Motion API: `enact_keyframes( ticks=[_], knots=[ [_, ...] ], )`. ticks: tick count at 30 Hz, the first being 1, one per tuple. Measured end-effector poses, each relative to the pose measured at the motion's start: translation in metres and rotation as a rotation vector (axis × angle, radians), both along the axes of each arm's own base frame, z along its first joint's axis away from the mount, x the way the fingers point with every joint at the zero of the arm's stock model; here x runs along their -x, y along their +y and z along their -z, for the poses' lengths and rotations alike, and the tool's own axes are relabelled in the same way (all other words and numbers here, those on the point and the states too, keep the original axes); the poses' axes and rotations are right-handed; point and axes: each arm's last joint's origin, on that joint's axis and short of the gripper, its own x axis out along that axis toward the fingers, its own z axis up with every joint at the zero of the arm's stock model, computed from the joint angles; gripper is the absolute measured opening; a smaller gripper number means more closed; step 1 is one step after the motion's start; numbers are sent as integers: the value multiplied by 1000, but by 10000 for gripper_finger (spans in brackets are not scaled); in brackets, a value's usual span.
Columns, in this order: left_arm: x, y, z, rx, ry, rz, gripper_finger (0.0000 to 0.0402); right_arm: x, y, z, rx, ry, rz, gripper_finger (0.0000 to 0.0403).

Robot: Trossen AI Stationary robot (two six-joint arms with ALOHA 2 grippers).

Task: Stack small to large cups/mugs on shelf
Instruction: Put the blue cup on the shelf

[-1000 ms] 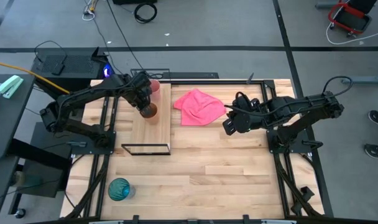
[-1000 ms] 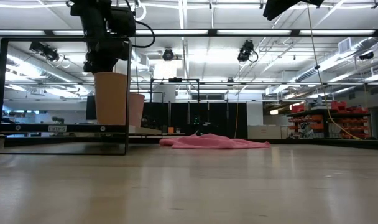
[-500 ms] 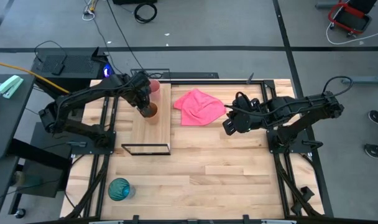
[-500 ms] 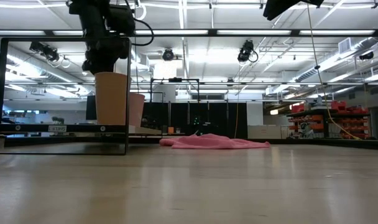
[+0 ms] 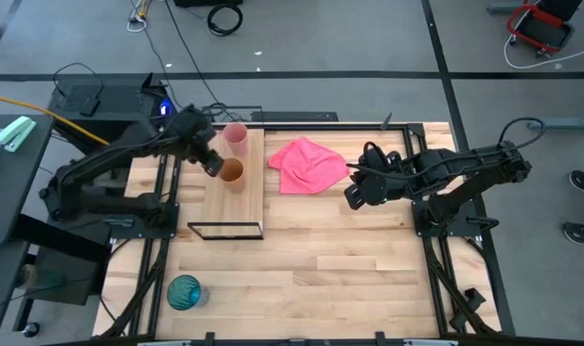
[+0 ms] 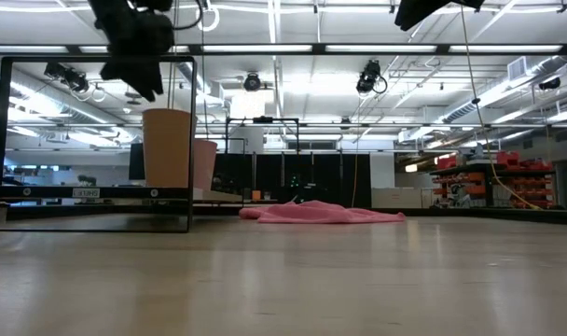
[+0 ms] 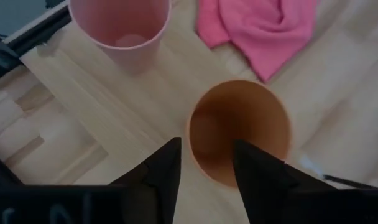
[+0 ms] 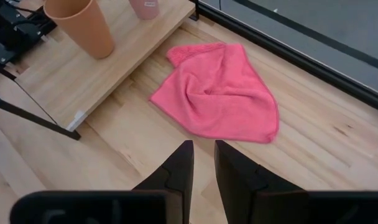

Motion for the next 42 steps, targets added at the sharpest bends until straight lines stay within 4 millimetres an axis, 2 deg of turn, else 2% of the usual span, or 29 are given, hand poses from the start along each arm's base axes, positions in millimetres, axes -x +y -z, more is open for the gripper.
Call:
enact_keyframes(
  ticks=[7,13,20,27,30,35,42],
  knots=[
    [23,-27,-22,91,-201,-15,143,0,0,0,31,30,-47,73],
    [34,-51,-35,189,-343,10,135,0,1,1,41,80,-134,73],
    [29,-79,-53,327,-558,104,138,3,16,1,60,127,-289,73],
    [10,-111,-71,512,-730,210,124,9,36,1,80,134,-398,73],
    [0,-129,-70,588,-710,243,114,12,43,1,81,132,-431,73],
    [-5,-163,-62,748,-578,294,97,16,54,1,75,120,-462,73],
    [14,-203,-57,904,-444,267,69,17,57,1,64,108,-457,73]
  ],
)
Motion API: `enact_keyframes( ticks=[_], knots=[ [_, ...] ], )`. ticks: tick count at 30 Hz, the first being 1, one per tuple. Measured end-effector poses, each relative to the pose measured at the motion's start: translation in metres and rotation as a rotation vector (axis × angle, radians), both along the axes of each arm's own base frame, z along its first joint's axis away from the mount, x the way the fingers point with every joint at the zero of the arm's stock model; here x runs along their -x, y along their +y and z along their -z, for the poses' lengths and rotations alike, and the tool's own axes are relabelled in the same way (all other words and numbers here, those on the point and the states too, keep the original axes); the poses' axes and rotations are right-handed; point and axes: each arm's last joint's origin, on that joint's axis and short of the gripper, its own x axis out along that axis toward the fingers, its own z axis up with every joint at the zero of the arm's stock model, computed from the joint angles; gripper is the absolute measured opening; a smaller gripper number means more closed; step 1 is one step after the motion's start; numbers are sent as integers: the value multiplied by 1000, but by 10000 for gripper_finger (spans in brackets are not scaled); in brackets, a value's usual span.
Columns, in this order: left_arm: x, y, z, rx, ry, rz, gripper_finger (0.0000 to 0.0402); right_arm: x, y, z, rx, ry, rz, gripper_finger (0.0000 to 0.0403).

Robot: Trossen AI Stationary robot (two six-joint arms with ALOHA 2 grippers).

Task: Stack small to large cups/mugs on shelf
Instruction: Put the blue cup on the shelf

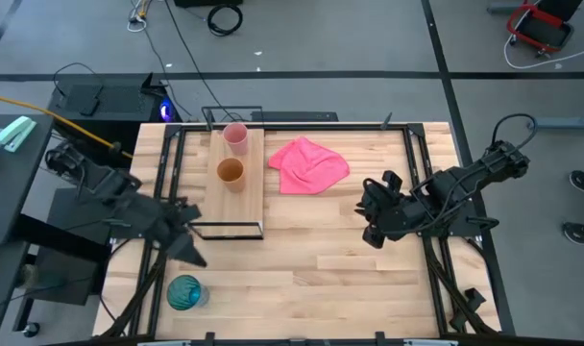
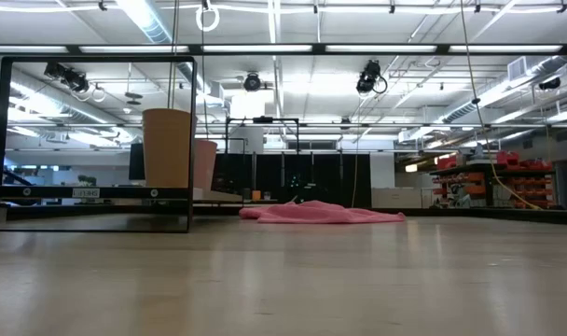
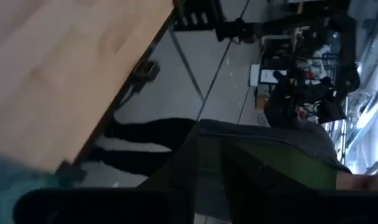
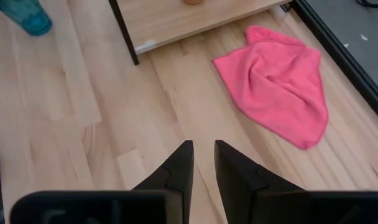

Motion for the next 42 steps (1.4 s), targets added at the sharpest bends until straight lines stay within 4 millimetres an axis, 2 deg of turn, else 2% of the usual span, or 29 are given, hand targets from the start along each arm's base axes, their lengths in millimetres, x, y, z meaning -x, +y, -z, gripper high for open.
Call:
enact_keyframes(
  ticks=[3,6,10,14,20,33,42],
  knots=[
    [13,-12,4,23,85,0,57,0,0,0,3,-4,6,73],
    [28,-19,15,15,250,0,44,0,-1,-1,26,-17,19,73],
    [47,-20,28,-37,460,-27,26,-1,-2,-1,56,-33,36,73],
    [57,-20,34,-80,534,-81,14,-1,-3,-1,76,-44,50,73],
    [57,-29,47,-171,624,-146,14,-1,-3,-2,77,-45,51,73],
    [46,-65,70,-269,730,-127,29,-1,-3,-2,81,-57,59,73],
    [42,-72,77,-297,750,-142,41,-2,-3,-2,75,-67,60,73]
  ],
)
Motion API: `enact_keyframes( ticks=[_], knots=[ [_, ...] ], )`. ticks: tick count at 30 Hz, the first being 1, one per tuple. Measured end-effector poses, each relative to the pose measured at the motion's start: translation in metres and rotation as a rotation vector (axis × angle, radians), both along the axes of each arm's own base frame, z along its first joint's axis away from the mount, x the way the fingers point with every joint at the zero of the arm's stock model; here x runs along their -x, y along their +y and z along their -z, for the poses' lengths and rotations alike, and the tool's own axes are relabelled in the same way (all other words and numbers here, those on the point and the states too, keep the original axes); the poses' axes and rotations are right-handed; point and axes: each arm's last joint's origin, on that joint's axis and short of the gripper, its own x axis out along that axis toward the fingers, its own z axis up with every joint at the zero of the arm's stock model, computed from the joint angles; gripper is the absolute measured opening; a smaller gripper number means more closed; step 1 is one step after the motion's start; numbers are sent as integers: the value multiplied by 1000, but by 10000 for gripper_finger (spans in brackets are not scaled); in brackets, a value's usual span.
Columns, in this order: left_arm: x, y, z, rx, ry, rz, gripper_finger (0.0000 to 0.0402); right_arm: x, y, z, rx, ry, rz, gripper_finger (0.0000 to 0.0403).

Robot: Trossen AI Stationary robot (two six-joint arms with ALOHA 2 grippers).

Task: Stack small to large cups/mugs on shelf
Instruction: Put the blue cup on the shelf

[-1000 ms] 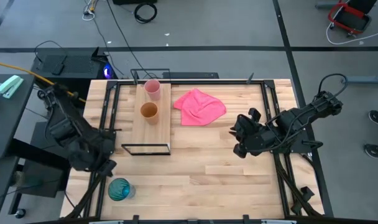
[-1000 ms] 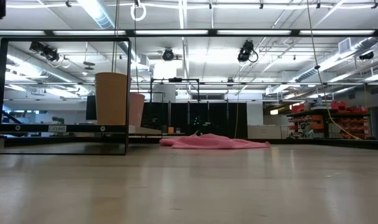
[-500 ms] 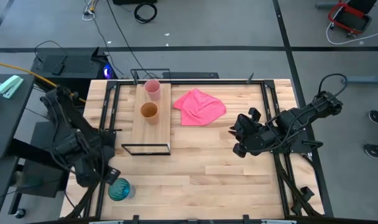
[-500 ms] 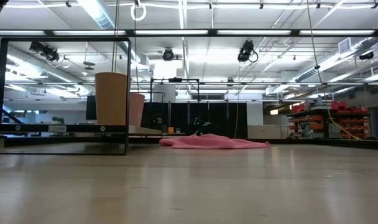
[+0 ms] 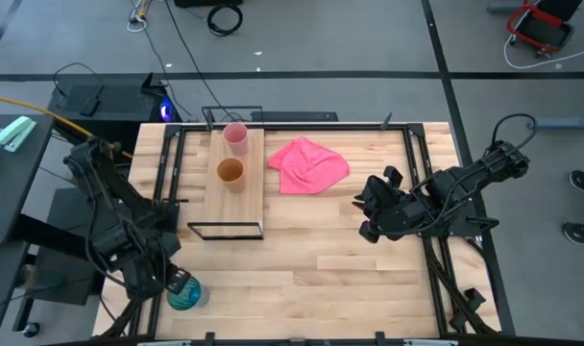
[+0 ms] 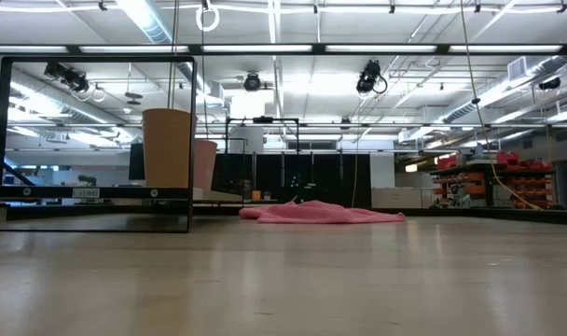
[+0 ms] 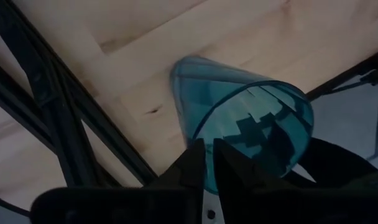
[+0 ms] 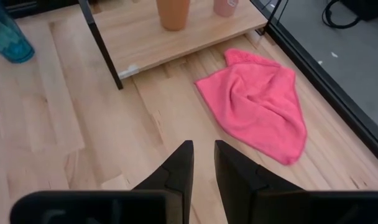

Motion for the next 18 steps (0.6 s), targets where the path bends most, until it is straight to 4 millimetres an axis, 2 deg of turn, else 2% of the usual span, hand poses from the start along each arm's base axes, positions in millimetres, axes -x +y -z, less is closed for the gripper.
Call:
enact_keyframes(
  ticks=[18],
  knots=[
    [-2,-2,8,-77,29,-4,77,-1,1,0,-6,-10,0,73]
  ],
)
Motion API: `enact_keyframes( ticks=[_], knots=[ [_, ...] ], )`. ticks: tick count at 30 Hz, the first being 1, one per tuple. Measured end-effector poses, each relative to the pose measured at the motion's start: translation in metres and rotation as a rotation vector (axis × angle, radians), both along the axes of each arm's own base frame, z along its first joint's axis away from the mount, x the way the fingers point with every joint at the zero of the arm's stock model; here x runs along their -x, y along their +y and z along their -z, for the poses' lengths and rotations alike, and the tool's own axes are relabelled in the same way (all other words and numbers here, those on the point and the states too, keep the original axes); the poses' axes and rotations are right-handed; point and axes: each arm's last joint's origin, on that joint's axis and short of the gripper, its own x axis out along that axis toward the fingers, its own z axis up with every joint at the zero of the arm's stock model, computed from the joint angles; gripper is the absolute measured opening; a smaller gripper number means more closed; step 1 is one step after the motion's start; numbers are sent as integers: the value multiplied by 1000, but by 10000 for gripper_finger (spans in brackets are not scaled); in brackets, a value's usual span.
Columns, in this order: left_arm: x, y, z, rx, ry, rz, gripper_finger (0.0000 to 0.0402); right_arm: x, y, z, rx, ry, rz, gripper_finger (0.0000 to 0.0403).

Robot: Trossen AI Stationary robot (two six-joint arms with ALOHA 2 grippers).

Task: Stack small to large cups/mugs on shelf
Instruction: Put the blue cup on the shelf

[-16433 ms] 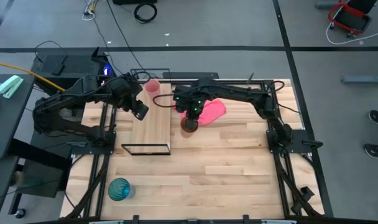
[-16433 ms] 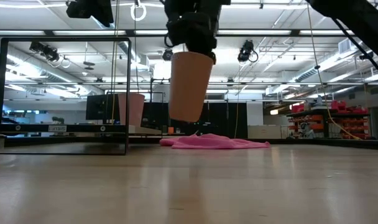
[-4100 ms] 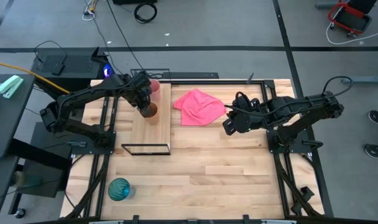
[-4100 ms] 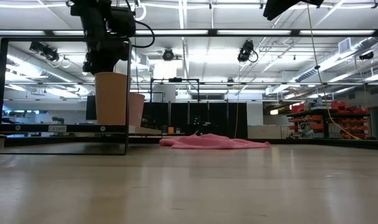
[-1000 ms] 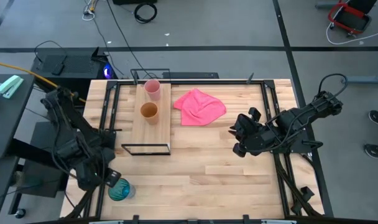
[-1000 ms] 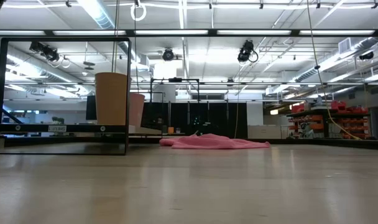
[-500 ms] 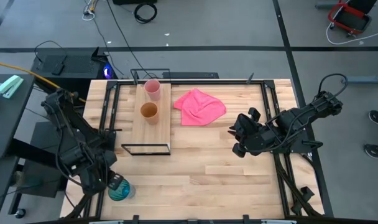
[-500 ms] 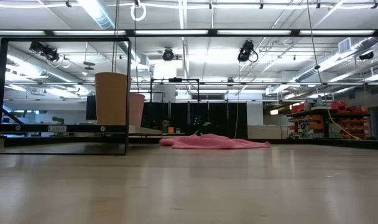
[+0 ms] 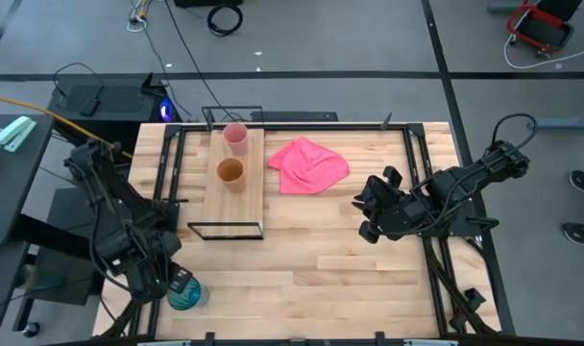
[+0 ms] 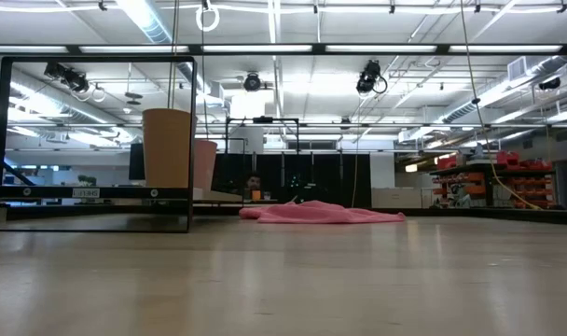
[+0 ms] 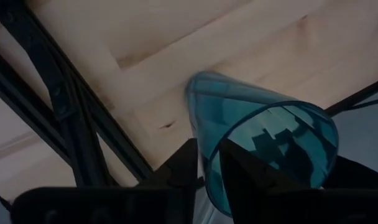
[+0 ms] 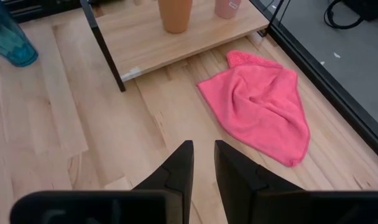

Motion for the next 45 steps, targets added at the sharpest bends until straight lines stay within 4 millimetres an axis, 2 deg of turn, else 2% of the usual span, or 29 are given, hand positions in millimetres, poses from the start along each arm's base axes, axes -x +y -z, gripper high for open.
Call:
enact_keyframes(
  ticks=[11,45],
  knots=[
    [-1,-2,2,-15,-1,22,96,0,0,0,-1,-3,0,73],
    [-9,-10,3,-13,-116,50,105,0,0,0,-5,-4,4,73]
  ],
)
